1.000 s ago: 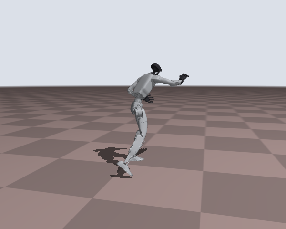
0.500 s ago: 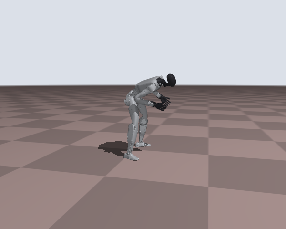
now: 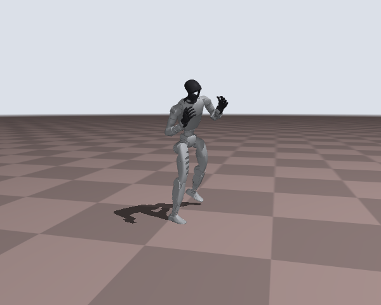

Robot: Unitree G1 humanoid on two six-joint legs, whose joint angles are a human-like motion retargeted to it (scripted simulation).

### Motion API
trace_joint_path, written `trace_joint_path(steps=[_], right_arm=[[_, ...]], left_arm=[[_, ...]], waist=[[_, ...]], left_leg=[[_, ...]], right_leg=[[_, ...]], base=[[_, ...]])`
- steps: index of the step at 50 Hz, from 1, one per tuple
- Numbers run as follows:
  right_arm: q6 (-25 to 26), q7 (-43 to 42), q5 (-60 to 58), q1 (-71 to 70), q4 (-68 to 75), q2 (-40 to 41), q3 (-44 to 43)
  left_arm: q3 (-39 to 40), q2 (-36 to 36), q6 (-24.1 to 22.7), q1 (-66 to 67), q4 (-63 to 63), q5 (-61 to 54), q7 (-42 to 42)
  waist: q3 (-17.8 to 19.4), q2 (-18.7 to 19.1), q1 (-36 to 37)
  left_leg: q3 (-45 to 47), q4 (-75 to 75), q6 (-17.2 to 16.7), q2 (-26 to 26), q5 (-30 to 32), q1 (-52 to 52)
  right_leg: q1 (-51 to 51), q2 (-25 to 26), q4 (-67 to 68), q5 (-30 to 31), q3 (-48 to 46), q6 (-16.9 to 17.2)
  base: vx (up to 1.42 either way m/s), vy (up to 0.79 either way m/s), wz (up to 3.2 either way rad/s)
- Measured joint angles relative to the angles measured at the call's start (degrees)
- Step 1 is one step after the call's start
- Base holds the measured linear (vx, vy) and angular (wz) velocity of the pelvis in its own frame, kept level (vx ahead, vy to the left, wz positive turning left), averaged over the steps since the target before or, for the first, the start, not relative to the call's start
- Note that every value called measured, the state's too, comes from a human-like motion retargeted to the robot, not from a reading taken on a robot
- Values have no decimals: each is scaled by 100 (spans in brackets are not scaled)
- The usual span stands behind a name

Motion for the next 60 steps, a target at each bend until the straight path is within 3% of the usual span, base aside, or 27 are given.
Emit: trace_joint_path(steps=[5,8,10,12,13,15,16,17,18,20,21,23,25,27,30,32,33,35,37,40,42,44,47,53,55,57,60], right_arm=[[122,524,120,-48,-91,323,78],[274,726,270,-52,15,357,335],[338,801,128,-79,123,185,462],[204,429,531,-1,146,70,682],[89,240,573,51,209,1,761],[196,233,642,75,324,-252,956],[294,423,572,114,350,-336,897],[346,578,495,183,354,-366,833],[310,662,402,308,316,-293,758],[133,538,419,713,211,-28,689],[109,636,492,950,175,4,574],[102,778,538,1370,136,-75,241],[103,694,600,1669,189,-231,113],[42,515,873,1772,350,-568,197],[11,108,1049,1552,637,-1074,385],[32,49,1309,1143,790,-1248,779],[98,202,1418,922,836,-1348,877],[119,496,1388,700,759,-1356,872],[67,486,1114,689,631,-1056,851],[73,358,757,707,668,-513,943],[106,298,508,794,740,-281,857],[127,288,389,921,782,-129,668],[107,204,202,915,823,2,465],[211,-348,-363,918,646,371,622],[169,-795,-398,936,559,567,899],[179,-818,-605,1004,506,617,955],[190,-1004,-737,1174,479,828,1150]], left_arm=[[1140,841,844,-385,673,1053,-73],[904,2501,1349,-1425,2060,1064,-605],[-525,3798,1645,-3027,3894,1186,-559],[-3502,3997,1857,-5794,6832,1391,191],[-4908,3693,1935,-7020,8493,1488,426],[-6444,3418,1965,-8020,10556,1170,-621],[-6580,3681,1870,-8100,10361,1396,-1422],[-6513,3997,1747,-8046,9917,1545,-1859],[-6037,4422,1565,-7725,8974,1539,-1568],[-4163,5030,1318,-5895,6781,1330,270],[-2802,5074,1224,-4499,5792,1534,693],[-639,5054,1063,-2378,4463,1855,772],[18,4898,984,-1751,4242,1744,749],[-901,4959,1207,-2819,5379,1922,557],[-4933,3858,1732,-7397,9791,1610,459],[-5980,2883,1690,-8764,12320,512,31],[-6228,2734,1552,-9061,12719,1,-470],[-6619,3021,1292,-9290,11894,916,-868],[-6496,3549,1087,-9131,9986,963,181],[-5319,3779,647,-8235,7151,366,1632],[-4120,3604,469,-7283,5477,467,1316],[-2924,2963,430,-6240,4056,726,779],[-1911,1612,117,-4772,2432,703,397],[-1945,-1194,-423,-1678,1256,-1371,-325],[-2327,-2003,-998,-780,920,-3389,-338],[-2211,-1985,-661,-301,1189,-2027,-491],[-2441,-2039,-641,63,1121,-2176,-588]], waist=[[-590,149,-15],[-710,205,-249],[-750,241,-420],[-794,301,-442],[-818,303,-444],[-764,404,-594],[-710,396,-653],[-659,367,-676],[-614,295,-627],[-589,131,-386],[-586,89,-273],[-556,21,-125],[-520,-41,-166],[-521,-53,-337],[-503,-63,-411],[-472,-134,-563],[-450,-153,-637],[-447,-257,-714],[-428,-455,-642],[-322,-734,-600],[-189,-759,-633],[77,-659,-572],[540,-777,-569],[911,-1442,-593],[911,-1727,-561],[911,-1995,-526],[911,-2305,-424]], left_leg=[[-68,437,-25,39,500,162],[-345,670,-9,13,690,181],[-639,803,-26,-36,777,134],[-1055,905,-50,-120,879,35],[-1282,951,-58,-179,926,-21],[-1700,989,-107,-293,1035,-94],[-1816,983,-162,-329,1066,-69],[-1894,965,-213,-361,1092,-17],[-1900,922,-257,-386,1107,92],[-1780,808,-282,-459,1120,372],[-1742,767,-317,-512,1142,479],[-1808,777,-402,-643,1167,582],[-2052,888,-417,-889,1207,505],[-2383,1029,-417,-1225,1246,288],[-2660,1175,-417,-1649,1274,-50],[-2582,1166,-417,-1762,1114,-181],[-2487,1109,-417,-1781,983,-201],[-2232,939,-417,-1761,653,-154],[-2019,698,-417,-1688,335,-21],[-1992,370,-417,-1497,-173,108],[-1705,305,-410,-892,-660,42],[-918,424,-284,-146,-1061,-57],[160,324,102,128,-1194,-222],[1747,824,1151,76,-2456,-1370],[1548,1115,1100,109,-2574,-2076],[1281,1631,915,180,-2609,-3044],[979,2302,787,250,-2439,-4603]], right_leg=[[303,189,-117,-17,331,-169],[467,245,-149,-93,418,-213],[544,239,-143,-143,392,-202],[614,215,-169,-143,341,-159],[645,193,-189,-130,318,-125],[706,169,-228,-78,293,-69],[712,186,-208,-61,329,-42],[711,213,-182,-50,395,-12],[695,260,-144,-51,523,24],[658,342,-79,-65,845,110],[653,362,-84,-71,989,145],[682,356,-161,-94,1202,167],[756,157,-320,-128,1253,151],[834,-222,-468,-151,1081,130],[973,-817,-694,-56,642,181],[947,-1088,-693,-10,402,333],[895,-1182,-673,8,327,409],[757,-1296,-578,-6,265,505],[639,-1331,-526,-21,272,509],[608,-1267,-562,30,134,478],[649,-929,-588,55,-145,336],[726,-587,-609,97,-438,268],[632,-680,-561,189,-745,342],[-622,-1219,-385,521,-936,613],[-1181,-1322,-419,690,-941,712],[-1770,-1391,-476,894,-989,799],[-2715,-1498,-515,1197,-1132,801]], base=[[22,-9,-85],[11,-6,-50],[3,-2,-9],[0,0,11],[-1,3,24],[0,5,13],[2,5,-24],[4,3,-72],[5,1,-111],[5,-2,-147],[3,0,-137],[-1,4,-87],[-9,12,6],[-17,19,103],[-22,28,151],[-22,30,125],[-20,29,86],[-19,23,46],[-20,9,15],[-24,-4,38],[-26,-17,61],[-27,-2,73],[-35,22,93],[-42,31,80],[-44,35,54],[-44,30,68],[-39,30,108]])
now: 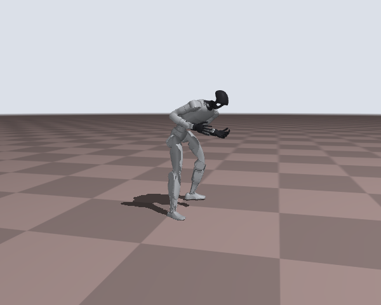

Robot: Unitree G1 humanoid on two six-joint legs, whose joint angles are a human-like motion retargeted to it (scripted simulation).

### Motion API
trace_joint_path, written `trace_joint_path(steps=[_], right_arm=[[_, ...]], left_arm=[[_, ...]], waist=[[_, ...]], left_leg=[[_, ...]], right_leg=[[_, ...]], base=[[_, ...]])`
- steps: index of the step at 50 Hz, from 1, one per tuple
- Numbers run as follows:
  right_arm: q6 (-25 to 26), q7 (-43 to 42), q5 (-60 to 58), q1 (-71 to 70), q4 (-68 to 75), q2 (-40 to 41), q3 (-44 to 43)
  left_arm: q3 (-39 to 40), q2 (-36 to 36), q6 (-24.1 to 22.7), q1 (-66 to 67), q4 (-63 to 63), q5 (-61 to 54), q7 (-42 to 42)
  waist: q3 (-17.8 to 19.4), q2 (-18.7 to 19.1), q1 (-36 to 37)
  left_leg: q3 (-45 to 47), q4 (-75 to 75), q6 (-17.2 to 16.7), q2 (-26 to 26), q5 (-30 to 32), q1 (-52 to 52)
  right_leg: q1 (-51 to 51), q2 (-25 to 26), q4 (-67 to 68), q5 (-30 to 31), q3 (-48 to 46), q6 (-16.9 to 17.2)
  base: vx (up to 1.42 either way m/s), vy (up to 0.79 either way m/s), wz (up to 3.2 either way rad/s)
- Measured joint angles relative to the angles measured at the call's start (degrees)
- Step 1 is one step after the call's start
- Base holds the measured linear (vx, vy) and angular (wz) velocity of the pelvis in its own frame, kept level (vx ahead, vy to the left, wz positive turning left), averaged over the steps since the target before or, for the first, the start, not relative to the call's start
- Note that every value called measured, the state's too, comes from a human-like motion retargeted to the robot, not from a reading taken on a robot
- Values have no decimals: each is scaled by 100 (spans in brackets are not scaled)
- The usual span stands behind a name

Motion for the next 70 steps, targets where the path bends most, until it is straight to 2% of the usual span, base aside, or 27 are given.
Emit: trace_joint_path(steps=[2,3,5,6,7,11,12,13,15,18,20,23,27,33,35,37,40,42,45,47,50,52,56,60,62,65,70], right_arm=[[439,14,-536,42,131,-213,23],[607,-142,-861,34,156,-177,180],[856,-692,-1430,-212,375,-8,595],[1000,-701,-1438,-415,543,169,832],[1118,-693,-1482,-598,672,302,1026],[1374,-489,-1871,-1203,891,452,1421],[1450,-406,-1945,-1328,901,437,1462],[1568,-287,-2079,-1404,865,347,1424],[1610,47,-2234,-1631,717,190,1410],[1561,488,-2591,-1967,483,332,1497],[1847,258,-4166,-1916,435,142,1186],[1278,729,-3225,-1423,-236,285,1025],[951,-3,-3314,-927,-727,56,-291],[1379,-312,-3763,-2734,746,-2278,-1437],[1821,-619,-4060,-3873,2205,-3586,-957],[2105,-611,-3568,-5893,4437,-4550,814],[2162,559,-1962,-9549,8715,-4603,4724],[2222,1433,-340,-10283,10906,-4472,5575],[1857,523,2419,-10055,10861,-4848,4223],[1122,-178,2731,-8220,8929,-4765,2142],[1495,-298,359,-4710,5443,-4655,-654],[1713,684,-1098,-3415,4284,-4730,-1876],[1971,822,-1391,-3768,4691,-5491,-1783],[2366,-682,-889,-8315,8972,-5439,2689],[2139,235,768,-8667,9673,-5015,3156],[826,-182,2821,-7814,8696,-4511,1951],[718,-346,876,-3382,4035,-3436,-1092]], left_arm=[[476,1335,2599,-183,149,5550,704],[322,1419,3118,-222,203,6752,692],[-363,1013,2425,-200,184,5125,1793],[-667,411,1050,70,-172,1093,802],[-883,7,105,261,-384,-1622,86],[-1098,4,-177,349,-178,-2049,-371],[-1066,173,119,275,-94,-1314,-175],[-875,632,1073,52,126,1194,525],[-692,1212,2237,-217,253,3870,973],[-687,1049,1171,-12,-103,1684,349],[-656,907,386,254,-341,-329,-524],[-301,1185,233,413,-594,-669,-702],[144,1474,124,902,-939,-1156,-780],[553,1987,30,1378,-505,-770,-988],[476,2124,15,1375,-263,-569,-1005],[342,2196,-8,1234,-16,-488,-986],[4,2104,-89,997,360,-716,-1087],[-279,2122,-102,887,650,-927,-1102],[-71,2112,63,1004,904,-885,-952],[335,1914,148,1579,887,-822,-882],[595,1713,349,2367,925,-835,-912],[795,1825,440,2462,956,-390,-978],[666,2216,380,1996,1075,-267,-1011],[227,2881,18,941,1466,-201,-476],[289,2887,120,649,1624,-616,-493],[536,2135,-16,494,1745,-1152,-247],[635,665,-160,1069,1498,-3667,-737]], waist=[[0,-92,-32],[0,-140,33],[0,-229,224],[0,-219,363],[0,-204,500],[0,-19,1125],[0,59,1329],[0,167,1565],[0,278,1930],[0,197,2256],[0,101,2554],[0,-210,2787],[0,-468,3160],[-233,-589,3451],[-440,-518,3560],[-572,-433,3631],[-566,-232,3853],[-551,-164,4266],[-529,-19,4592],[-607,-68,4310],[-748,-53,4105],[-691,59,4155],[-453,316,4430],[-382,165,4616],[-464,110,4498],[-474,219,4130],[-473,82,3972]], left_leg=[[-191,247,-30,-248,77,-816],[-269,202,-97,-358,140,-1132],[-375,62,-143,-632,255,-1703],[-429,-51,-238,-771,353,-1975],[-492,-169,-336,-904,444,-2210],[-922,-649,-605,-1308,688,-2623],[-1073,-740,-658,-1356,731,-2615],[-1270,-780,-717,-1356,745,-2537],[-1559,-982,-827,-1415,847,-2295],[-1919,-1367,-1036,-1525,1051,-1763],[-2131,-1490,-984,-1547,987,-1323],[-2449,-1615,-852,-1445,816,-650],[-2820,-1766,-636,-1465,538,449],[-3509,-2606,-469,-1599,557,1990],[-3722,-2889,-433,-1660,647,2244],[-3946,-3107,-421,-1746,779,2382],[-4194,-3459,-392,-1842,936,2702],[-4288,-3607,-324,-1770,959,2874],[-4548,-3668,-275,-1595,913,3026],[-4829,-3705,-293,-1604,917,3130],[-5173,-3835,-308,-1493,947,3268],[-5284,-3913,-368,-1254,908,3362],[-5282,-3894,-540,-757,716,3471],[-4964,-3983,-683,-518,651,3607],[-4855,-4014,-603,-583,685,3585],[-4817,-4076,-546,-896,884,3499],[-4354,-4244,-365,-1488,1122,3480]], right_leg=[[-456,-333,53,165,-73,-57],[-696,-419,81,226,-120,-112],[-1152,-632,86,372,-214,-152],[-1353,-739,93,424,-318,-204],[-1511,-836,99,469,-428,-249],[-1479,-1050,185,394,-1066,-425],[-1326,-1034,225,289,-1248,-494],[-1070,-957,275,133,-1429,-565],[-588,-807,287,-89,-1647,-657],[137,-501,179,-323,-1572,-667],[653,-377,249,-391,-1688,-695],[1389,-279,456,-110,-2215,-881],[2449,-240,878,144,-2066,-717],[3429,-27,1593,602,-719,-622],[3462,70,1862,793,-191,-556],[3442,205,2097,1010,388,-444],[3574,511,2246,1335,1474,-134],[3684,837,2238,1514,2187,0],[4001,1276,2095,1672,2665,0],[4342,1392,1922,1749,2613,0],[4615,1612,1811,1954,2392,0],[4643,1847,1903,2080,2171,0],[4541,2294,2246,2264,1927,0],[4406,2470,2572,2017,2222,0],[4450,2378,2488,1709,2474,0],[4641,2001,2156,1170,2635,0],[4511,960,2066,306,2029,-272]], base=[[-22,47,155],[-16,38,147],[-12,30,151],[-6,28,165],[-2,25,163],[2,18,130],[5,9,67],[6,5,53],[7,1,62],[11,-6,82],[16,-10,55],[21,-11,29],[25,-10,79],[20,-4,114],[10,1,127],[3,0,126],[1,0,96],[4,-7,45],[10,-15,60],[14,-8,109],[10,-8,83],[2,-18,34],[-10,-20,-5],[-16,-15,-46],[-15,4,-30],[-18,23,2],[-18,18,-49]])
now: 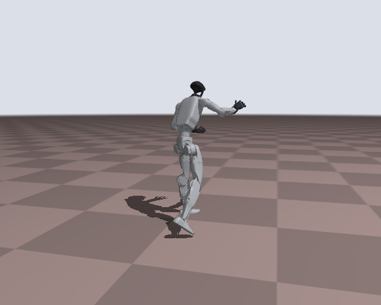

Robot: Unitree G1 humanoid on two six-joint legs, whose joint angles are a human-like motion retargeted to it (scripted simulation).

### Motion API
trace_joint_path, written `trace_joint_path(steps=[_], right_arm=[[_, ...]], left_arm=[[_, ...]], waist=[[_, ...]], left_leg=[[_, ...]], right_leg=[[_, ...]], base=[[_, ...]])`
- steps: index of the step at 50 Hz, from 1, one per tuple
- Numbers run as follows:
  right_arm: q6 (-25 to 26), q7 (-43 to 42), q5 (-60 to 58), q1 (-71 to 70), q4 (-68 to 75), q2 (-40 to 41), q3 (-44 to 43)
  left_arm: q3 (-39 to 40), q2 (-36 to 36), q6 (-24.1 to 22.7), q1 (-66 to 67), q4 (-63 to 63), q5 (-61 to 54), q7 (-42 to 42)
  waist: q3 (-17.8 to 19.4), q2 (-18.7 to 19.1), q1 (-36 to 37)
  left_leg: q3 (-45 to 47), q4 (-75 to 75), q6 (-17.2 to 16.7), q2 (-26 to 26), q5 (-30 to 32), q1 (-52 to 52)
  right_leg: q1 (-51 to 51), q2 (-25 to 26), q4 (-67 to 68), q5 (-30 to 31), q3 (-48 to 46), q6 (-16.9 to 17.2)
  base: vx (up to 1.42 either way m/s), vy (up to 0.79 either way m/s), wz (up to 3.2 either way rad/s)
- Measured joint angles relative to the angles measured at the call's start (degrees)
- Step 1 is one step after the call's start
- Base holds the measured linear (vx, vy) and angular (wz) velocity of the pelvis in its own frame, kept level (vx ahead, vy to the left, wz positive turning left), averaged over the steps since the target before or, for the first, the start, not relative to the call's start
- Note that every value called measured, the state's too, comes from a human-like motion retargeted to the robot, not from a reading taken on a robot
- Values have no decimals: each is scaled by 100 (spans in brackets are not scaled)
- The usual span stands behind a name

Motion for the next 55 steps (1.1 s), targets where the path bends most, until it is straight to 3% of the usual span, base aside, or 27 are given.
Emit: trace_joint_path(steps=[2,5,10,12,15,18,22,28,32,35,37,38,40,43,46,49,50,51,53,55], right_arm=[[-168,200,-242,1182,-1229,749,-415],[-30,371,-1415,2494,-2324,1586,-491],[-197,570,-964,3645,-2479,2963,273],[-190,354,-782,3885,-2436,3281,593],[-236,103,-714,4107,-2577,3524,999],[-70,175,-841,3911,-2839,3491,1434],[-170,235,-728,3494,-3344,3478,1944],[-328,45,-750,3316,-3192,3844,2539],[-462,101,-765,3077,-3155,3913,2524],[-575,257,-650,2977,-3324,3720,2313],[-746,259,-403,3056,-3520,3482,2033],[-808,332,-379,3121,-3640,3391,1927],[-866,537,-299,3071,-3799,3209,1685],[-863,815,-246,3031,-3904,3052,1375],[-860,992,-134,3159,-4093,2945,970],[-823,1271,95,2988,-4096,2841,785],[-827,1313,238,2912,-4086,2810,769],[-850,1231,230,2848,-4061,2772,825],[-888,1012,210,2698,-3955,2691,1039],[-853,735,170,2576,-3766,2677,1287]], left_arm=[[125,-439,-169,137,-212,-1300,-311],[258,-671,-90,365,-437,-1984,-685],[510,-181,-16,814,-813,-1489,-613],[492,78,83,1012,-980,-1215,-532],[370,297,124,1301,-1286,-594,-313],[354,255,238,1509,-1581,-236,-37],[69,52,263,1900,-1888,473,264],[-508,302,274,1465,-1594,2436,815],[-488,235,229,774,-1519,3317,1131],[-363,-30,178,582,-1661,3981,1508],[-14,-75,50,709,-2081,3764,1815],[180,-25,244,752,-2138,4905,2107],[452,20,352,555,-2433,5667,2408],[1080,517,628,52,-2714,6441,2765],[2213,1502,956,-75,-2758,6335,2478],[3188,3325,1389,-437,-1591,6706,2471],[3344,4092,1645,-707,-845,7005,2601],[3006,4795,1911,-1302,276,7216,2792],[1473,5820,2398,-3177,2956,7428,2884],[-1191,5969,2693,-5933,6186,7134,2215]], waist=[[105,72,103],[269,224,253],[473,349,381],[473,409,407],[473,556,277],[473,816,-76],[473,1022,-890],[473,776,-2351],[473,713,-3069],[473,921,-3292],[473,1142,-3360],[473,1211,-3421],[473,1246,-3556],[473,1279,-3581],[473,1421,-3548],[473,1526,-3551],[473,1576,-3570],[468,1646,-3595],[432,1811,-3599],[403,1956,-3581]], left_leg=[[288,-17,-25,62,-5,-16],[788,31,-77,199,-16,-131],[1787,332,-487,611,-43,-696],[2084,498,-655,862,13,-1088],[2355,430,-728,1144,299,-1664],[2571,130,-718,1534,757,-2284],[3038,-69,-839,1655,1193,-3197],[4112,-201,-839,1437,1462,-3598],[4690,41,-839,1571,1399,-3114],[5107,372,-839,1894,1227,-2378],[5201,764,-822,2233,1010,-1723],[5160,973,-774,2291,894,-1451],[5003,1348,-397,2155,655,-1050],[4512,1668,-246,1929,759,-428],[3831,2362,-169,1833,848,-40],[3421,2878,-205,1743,1143,169],[3349,3035,-210,1743,1280,222],[3264,3162,-205,1730,1403,262],[3084,3415,-183,1680,1611,273],[2826,3619,-190,1605,1758,266]], right_leg=[[-156,-253,46,-337,-646,-172],[-410,-702,89,-866,-1922,-432],[-805,-1285,-36,-1637,-4567,-807],[-1184,-1198,-138,-2010,-4989,-899],[-2377,-1069,216,-2101,-4309,-821],[-3799,-785,809,-1895,-3814,-977],[-5344,-611,895,-1632,-3412,-871],[-6749,-476,626,-1220,-2471,-441],[-6737,-173,448,-1147,-1990,-281],[-6253,210,278,-1264,-1729,-268],[-5652,523,210,-1473,-1623,-274],[-5356,608,134,-1540,-1524,-249],[-4920,580,-4,-1621,-1237,-75],[-4091,651,-459,-1585,-853,-26],[-3278,791,-840,-1569,-527,-60],[-2678,896,-1276,-1517,-198,-122],[-2510,920,-1399,-1500,-110,-137],[-2354,922,-1525,-1484,-49,-147],[-2140,911,-1738,-1463,74,-145],[-1934,861,-1927,-1509,94,-171]], base=[[-20,-6,-127],[-25,-10,-155],[-34,-19,-177],[-40,-27,-166],[-42,-29,-124],[-42,-26,-122],[-35,-12,-103],[-19,-1,-91],[9,-17,-117],[27,-28,-162],[35,-28,-173],[32,-15,-142],[29,-4,-112],[31,-5,-125],[27,-4,-148],[17,-2,-137],[11,-1,-110],[9,0,-98],[4,2,-82],[1,4,-62]])
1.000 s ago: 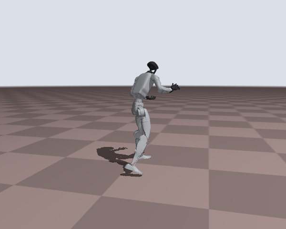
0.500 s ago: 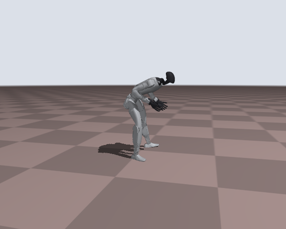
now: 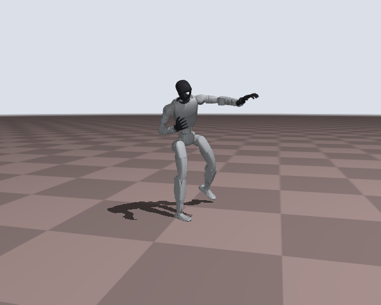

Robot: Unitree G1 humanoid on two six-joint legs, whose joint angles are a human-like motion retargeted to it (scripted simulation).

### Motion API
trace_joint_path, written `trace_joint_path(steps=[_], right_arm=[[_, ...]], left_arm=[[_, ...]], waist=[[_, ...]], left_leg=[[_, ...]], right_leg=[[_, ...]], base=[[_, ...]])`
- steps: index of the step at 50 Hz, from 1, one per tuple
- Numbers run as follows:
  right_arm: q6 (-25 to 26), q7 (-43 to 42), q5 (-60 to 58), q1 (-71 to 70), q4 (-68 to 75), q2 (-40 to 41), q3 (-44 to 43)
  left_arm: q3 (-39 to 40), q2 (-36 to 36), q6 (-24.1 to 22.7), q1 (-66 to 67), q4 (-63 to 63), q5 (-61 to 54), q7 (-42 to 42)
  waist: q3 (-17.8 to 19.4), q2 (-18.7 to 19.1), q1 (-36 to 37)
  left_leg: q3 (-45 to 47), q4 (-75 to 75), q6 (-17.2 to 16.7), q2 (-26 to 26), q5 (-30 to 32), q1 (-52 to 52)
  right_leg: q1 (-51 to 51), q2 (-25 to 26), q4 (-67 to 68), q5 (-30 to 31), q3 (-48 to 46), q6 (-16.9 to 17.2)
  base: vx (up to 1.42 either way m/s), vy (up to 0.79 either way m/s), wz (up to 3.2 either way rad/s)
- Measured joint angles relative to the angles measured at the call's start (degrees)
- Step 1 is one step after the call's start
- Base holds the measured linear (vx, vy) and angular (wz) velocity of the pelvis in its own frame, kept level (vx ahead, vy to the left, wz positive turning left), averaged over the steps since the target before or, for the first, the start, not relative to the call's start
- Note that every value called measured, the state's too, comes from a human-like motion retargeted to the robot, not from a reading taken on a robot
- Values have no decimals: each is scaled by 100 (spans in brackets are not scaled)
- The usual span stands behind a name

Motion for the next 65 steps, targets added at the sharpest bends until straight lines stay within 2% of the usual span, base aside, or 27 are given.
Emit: trace_joint_path(steps=[2,3,5,7,8,10,12,13,15,17,20,22,24,25,28,32,35,40,43,45,47,52,55,58,60,63,65], right_arm=[[180,-1,-1,-194,208,0,208],[284,199,8,-194,225,-42,198],[237,420,36,78,120,164,95],[112,504,103,635,63,504,-3],[132,668,147,933,90,517,-59],[243,864,140,1383,231,380,-224],[276,733,96,1613,351,178,-161],[229,736,200,1647,394,38,-98],[79,525,314,1612,483,-239,-183],[64,154,130,1291,551,-450,-130],[222,274,346,1027,584,-757,-434],[119,268,386,1201,539,-567,-839],[37,176,234,1387,532,-291,-1133],[4,164,173,1437,566,-182,-1223],[22,125,131,1426,813,14,-1423],[128,210,-190,1251,808,-37,-1604],[140,179,-422,1056,556,-10,-1469],[342,-383,-1388,563,270,125,-1065],[664,-1105,-2116,410,320,199,-717],[802,-1554,-2080,424,358,240,-375],[1112,-1436,-2401,553,440,58,-242],[1190,-1532,-2949,1517,437,111,-375],[1623,-1893,-4308,1427,714,159,-117],[1696,-1979,-5032,1034,561,187,-205],[1587,-2051,-5041,680,413,263,-145],[1943,-1942,-5532,-96,226,134,-342],[1833,-2040,-5475,-519,69,-34,-689]], left_arm=[[-1754,-21,-80,-1254,2057,-801,-1285],[-2086,247,-69,-1249,2145,-769,-1920],[-2020,902,-118,-824,1076,-132,-1426],[-239,976,-278,686,-778,-541,-99],[1106,827,-344,1878,-1762,-569,-113],[3032,738,-445,3618,-3007,-181,-922],[2914,944,-362,3659,-2692,76,-685],[2446,1144,-227,3237,-2092,402,-556],[-614,1085,99,24,133,1187,-406],[-2770,529,102,-2595,2331,844,-703],[-2927,120,-58,-3645,3025,-1482,-1633],[-3036,-45,-473,-3797,1907,-1846,-1334],[-2753,-192,-768,-3600,272,-1617,-453],[-2532,-208,-893,-3407,-607,-1375,-13],[-1282,-772,-901,-2459,-2942,-350,286],[378,-2480,-1409,-232,-5551,-167,-95],[538,-4032,-1977,1409,-6563,-713,-821],[45,-5675,-2323,3802,-6614,-1815,-1395],[-443,-6079,-2538,4543,-6651,-2959,-1421],[-954,-6278,-3004,4578,-6690,-4381,-1191],[-871,-5740,-2416,4102,-6365,-2858,-1064],[-821,-5540,-2360,3962,-6641,-2967,-1378],[-801,-5475,-2423,3994,-6630,-2747,-1283],[-636,-5464,-2267,3886,-6693,-2618,-1350],[-604,-5441,-2271,3915,-6823,-2775,-1332],[-580,-5252,-2261,3742,-6997,-3050,-1312],[-359,-5132,-2289,3795,-7103,-2997,-1356]], waist=[[-22,34,-82],[-25,48,-175],[-33,-25,-139],[-37,-99,168],[-34,-70,272],[-19,-99,322],[-6,-165,146],[0,-180,5],[-9,-134,-101],[-26,-236,-326],[-68,-226,-719],[-92,-233,-648],[-100,-259,-536],[-97,-283,-524],[-93,-368,-537],[-32,-239,-676],[70,-143,-631],[70,-382,-496],[70,-575,-383],[70,-637,-42],[70,-741,202],[70,-926,1040],[70,-1087,1391],[70,-1252,1666],[70,-1272,1911],[70,-1370,2386],[70,-1395,2630]], left_leg=[[-249,126,-38,-79,80,-33],[-359,125,-92,-113,93,7],[-445,31,-195,-177,97,199],[-494,-153,-229,-336,122,490],[-552,-240,-258,-420,121,622],[-778,-340,-295,-596,126,792],[-1090,-296,-291,-791,169,737],[-1220,-231,-302,-868,203,639],[-1325,-63,-348,-911,237,429],[-1171,89,-376,-788,157,248],[-614,196,-412,-408,-171,114],[8,168,-352,-145,-475,156],[660,78,-213,35,-775,233],[964,16,-120,89,-927,263],[1616,-233,153,87,-1447,273],[2528,-687,378,-29,-2040,93],[2783,-1230,283,-230,-2295,-281],[2339,-1162,150,-567,-2247,-2016],[2034,-1042,16,-799,-2048,-3233],[1854,-1079,-312,-801,-2002,-3880],[1698,-1134,-316,-935,-1925,-4437],[1044,-1145,-460,-894,-1681,-5661],[681,-1664,-649,-1226,-1564,-5653],[306,-1876,-264,-1694,-1548,-5378],[-43,-1955,-236,-1804,-1591,-5005],[-496,-1796,-127,-1769,-1682,-4595],[-755,-1401,-22,-1773,-1897,-4266]], right_leg=[[71,-6,-158,3,58,-36],[120,5,-251,5,87,-76],[205,52,-481,79,237,-105],[348,42,-809,247,458,-95],[422,32,-946,321,549,-101],[564,-16,-1156,435,661,-97],[622,-141,-1208,460,647,-89],[614,-213,-1178,449,596,-85],[598,-329,-1062,391,430,-91],[616,-419,-957,324,154,-113],[664,-473,-848,238,-305,-171],[691,-518,-805,214,-554,-135],[719,-604,-768,225,-807,-56],[727,-666,-747,242,-940,-7],[737,-889,-648,304,-1387,134],[503,-1246,-452,367,-2048,320],[5,-1385,-311,513,-2335,443],[-1212,-1711,-544,1102,-2591,443],[-2002,-1953,-702,1436,-2817,443],[-2498,-1912,-780,1576,-2961,443],[-2801,-1997,-958,1741,-3152,443],[-3311,-1783,-1000,1843,-3912,443],[-3044,-1891,-871,1787,-4463,443],[-2407,-2312,-481,1526,-4937,442],[-1833,-2348,-161,1363,-5151,226],[-1204,-2222,300,1248,-5090,-267],[-688,-2201,709,1149,-4872,-405]], base=[[2,7,-64],[6,9,-82],[8,9,-114],[7,8,-132],[6,7,-108],[3,7,-63],[-6,6,16],[-12,5,69],[-16,5,102],[-15,7,126],[-10,8,127],[-9,8,114],[-11,10,123],[-13,12,144],[-15,16,169],[-19,24,183],[-26,27,123],[-33,28,106],[-32,26,131],[-23,23,81],[-15,19,79],[-7,4,83],[9,22,125],[30,18,186],[30,7,143],[25,-4,94],[30,-4,102]])
